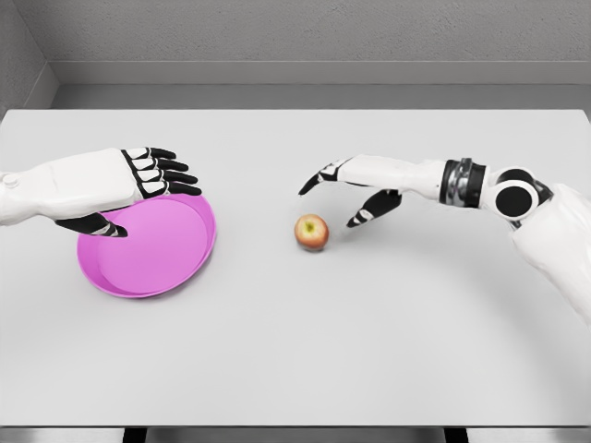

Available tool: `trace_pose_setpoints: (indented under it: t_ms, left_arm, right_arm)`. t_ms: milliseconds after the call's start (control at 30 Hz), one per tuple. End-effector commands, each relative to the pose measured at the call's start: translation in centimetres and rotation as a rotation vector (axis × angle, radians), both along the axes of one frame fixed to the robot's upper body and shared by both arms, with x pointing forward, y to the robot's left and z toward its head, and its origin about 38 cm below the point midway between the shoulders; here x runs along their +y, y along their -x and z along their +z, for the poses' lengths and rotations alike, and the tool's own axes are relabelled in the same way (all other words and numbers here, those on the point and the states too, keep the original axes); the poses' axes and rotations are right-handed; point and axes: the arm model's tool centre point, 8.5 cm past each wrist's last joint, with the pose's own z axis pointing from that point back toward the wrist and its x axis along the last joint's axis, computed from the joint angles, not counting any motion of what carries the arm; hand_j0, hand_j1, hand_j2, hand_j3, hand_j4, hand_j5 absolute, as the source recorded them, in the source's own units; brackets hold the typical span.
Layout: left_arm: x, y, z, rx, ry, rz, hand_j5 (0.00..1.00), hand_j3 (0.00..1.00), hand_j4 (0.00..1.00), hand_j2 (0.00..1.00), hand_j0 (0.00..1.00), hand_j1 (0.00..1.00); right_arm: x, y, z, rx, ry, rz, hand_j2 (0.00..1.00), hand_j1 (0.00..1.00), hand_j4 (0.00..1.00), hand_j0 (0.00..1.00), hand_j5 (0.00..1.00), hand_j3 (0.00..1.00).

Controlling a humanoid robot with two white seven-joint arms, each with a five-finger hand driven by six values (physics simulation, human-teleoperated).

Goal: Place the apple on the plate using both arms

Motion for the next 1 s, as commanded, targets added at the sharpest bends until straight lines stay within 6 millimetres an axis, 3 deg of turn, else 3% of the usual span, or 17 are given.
trace_pose_setpoints:
  t_ms: [0,33,133,200,233,267,300,333,433,500,600,667,767,867,967]
  left_arm:
    - [0.0,0.0,0.1,0.002,0.005,0.002,1.00,1.00,1.00,1.00,1.00,1.00]
    - [0.0,0.0,0.1,0.002,0.005,0.002,1.00,1.00,1.00,1.00,1.00,1.00]
    - [-0.7,0.1,-0.8,0.024,0.010,-0.017,1.00,1.00,1.00,1.00,1.00,1.00]
    - [-3.7,-0.2,-3.0,0.078,0.041,-0.079,1.00,1.00,1.00,1.00,1.00,1.00]
    - [-5.2,-0.5,-3.7,0.087,0.065,-0.104,1.00,1.00,1.00,1.00,1.00,1.00]
    - [-8.2,-0.9,-4.0,0.072,0.046,-0.166,1.00,1.00,1.00,1.00,1.00,1.00]
    - [-13.6,-1.1,-4.1,0.067,-0.030,-0.300,1.00,1.00,1.00,1.00,1.00,1.00]
    - [-16.6,-0.9,-4.9,0.094,-0.071,-0.373,1.00,1.00,1.00,1.00,1.00,1.00]
    - [-17.1,-1.5,-5.4,0.127,-0.051,-0.366,1.00,1.00,1.00,1.00,1.00,1.00]
    - [-18.9,-1.3,-5.4,0.131,-0.021,-0.399,1.00,1.00,1.00,1.00,1.00,1.00]
    - [-19.6,-2.8,-5.9,0.152,-0.002,-0.370,1.00,1.00,1.00,1.00,1.00,1.00]
    - [-20.4,-2.7,-5.6,0.158,0.023,-0.386,1.00,1.00,1.00,1.00,1.00,1.00]
    - [-20.1,-3.1,-5.8,0.155,0.009,-0.371,1.00,1.00,1.00,1.00,1.00,1.00]
    - [-19.8,-3.9,-5.4,0.139,-0.009,-0.351,1.00,1.00,1.00,1.00,1.00,1.00]
    - [-19.7,-5.5,-6.7,0.175,-0.007,-0.302,1.00,1.00,1.00,1.00,1.00,1.00]
  right_arm:
    - [-4.3,-0.6,1.9,-0.033,0.008,-0.086,1.00,1.00,1.00,1.00,1.00,1.00]
    - [-6.5,-0.7,2.7,-0.051,0.014,-0.130,1.00,1.00,1.00,1.00,1.00,1.00]
    - [-15.8,0.3,5.5,-0.115,-0.050,-0.348,1.00,1.00,1.00,1.00,1.00,1.00]
    - [-21.7,2.1,6.5,-0.140,-0.068,-0.488,1.00,1.00,1.00,1.00,1.00,1.00]
    - [-22.0,2.1,6.7,-0.143,-0.064,-0.492,1.00,1.00,1.00,1.00,1.00,1.00]
    - [-22.3,2.2,7.0,-0.150,-0.061,-0.495,1.00,1.00,1.00,1.00,1.00,1.00]
    - [-22.6,2.2,7.5,-0.161,-0.063,-0.501,1.00,1.00,1.00,1.00,1.00,1.00]
    - [-22.6,2.2,7.8,-0.168,-0.064,-0.500,1.00,1.00,1.00,1.00,1.00,1.00]
    - [-22.1,2.1,8.5,-0.188,-0.061,-0.486,1.00,1.00,1.00,1.00,1.00,1.00]
    - [-21.9,2.1,8.7,-0.193,-0.063,-0.478,1.00,1.00,1.00,1.00,1.00,1.00]
    - [-21.8,2.2,8.4,-0.189,-0.059,-0.475,1.00,1.00,1.00,1.00,1.00,1.00]
    - [-21.7,2.2,8.5,-0.191,-0.058,-0.474,1.00,1.00,1.00,1.00,1.00,1.00]
    - [-21.6,2.3,8.5,-0.192,-0.055,-0.467,1.00,1.00,1.00,1.00,1.00,1.00]
    - [-20.2,2.3,8.5,-0.200,-0.042,-0.426,1.00,1.00,1.00,1.00,1.00,1.00]
    - [-19.0,2.5,8.6,-0.201,-0.008,-0.382,1.00,1.00,1.00,1.00,1.00,1.00]
